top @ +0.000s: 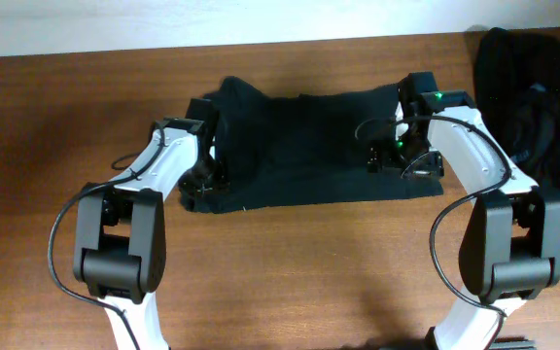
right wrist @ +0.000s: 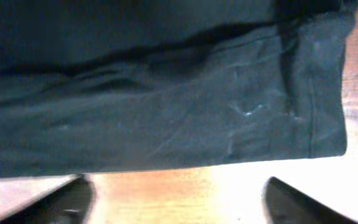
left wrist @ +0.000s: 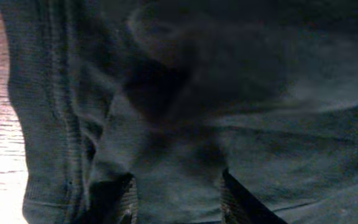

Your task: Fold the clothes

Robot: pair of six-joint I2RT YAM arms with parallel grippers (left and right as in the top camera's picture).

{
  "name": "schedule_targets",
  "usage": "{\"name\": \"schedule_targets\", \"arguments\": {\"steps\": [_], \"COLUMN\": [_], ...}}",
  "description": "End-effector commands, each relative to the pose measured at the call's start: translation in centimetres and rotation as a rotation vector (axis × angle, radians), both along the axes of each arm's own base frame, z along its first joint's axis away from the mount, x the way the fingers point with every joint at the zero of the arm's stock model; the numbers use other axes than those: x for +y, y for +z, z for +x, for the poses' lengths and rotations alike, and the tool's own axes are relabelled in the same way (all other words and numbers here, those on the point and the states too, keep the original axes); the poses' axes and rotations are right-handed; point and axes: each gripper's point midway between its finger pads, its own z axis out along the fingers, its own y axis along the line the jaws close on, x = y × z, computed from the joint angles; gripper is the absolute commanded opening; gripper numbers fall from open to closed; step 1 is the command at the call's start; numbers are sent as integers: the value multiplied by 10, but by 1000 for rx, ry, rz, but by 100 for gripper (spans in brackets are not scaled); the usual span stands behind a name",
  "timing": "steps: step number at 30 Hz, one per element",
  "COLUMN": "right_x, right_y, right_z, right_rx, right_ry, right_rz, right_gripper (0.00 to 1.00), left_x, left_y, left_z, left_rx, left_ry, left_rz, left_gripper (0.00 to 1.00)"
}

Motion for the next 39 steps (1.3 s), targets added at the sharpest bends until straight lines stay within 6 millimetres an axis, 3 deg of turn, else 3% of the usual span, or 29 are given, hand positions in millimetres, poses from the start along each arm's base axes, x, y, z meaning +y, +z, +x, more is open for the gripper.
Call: {"name": "schedule_targets", "arguments": {"steps": [1,2,4,9,16,21,27,39], "right_x": [-12,-14,-16,-17,-18,-18,-18,-20], "right_y": [-3,-3,-3,-10,-46,-57,-57,-57], "right_z": [3,3,3,-1,-23,-34,-34,-11], "right_rx": [-3,-6,-7,13,59,83,82,-13], "right_ry": [5,4,3,4,2,3,3,-2], "right_rz": [-62,-71,-78,-85,-88,-89,-88,-98], "right_gripper": [44,25,4,4,4,4,4,4], "left_x": [4,4,4,7,13,19,31,56], "left_y": [-27,-27,-27,-27,-26,-24,-24,-33], "left_z": [-13,-14,-14,-20,-33,-41,-50,-63], "left_rx": [78,79,81,107,159,189,229,271], "left_ry": [9,9,9,12,13,13,29,82], "left_rz": [14,15,15,22,50,81,103,124], "left_gripper": [38,38,38,38,38,38,37,37]}}
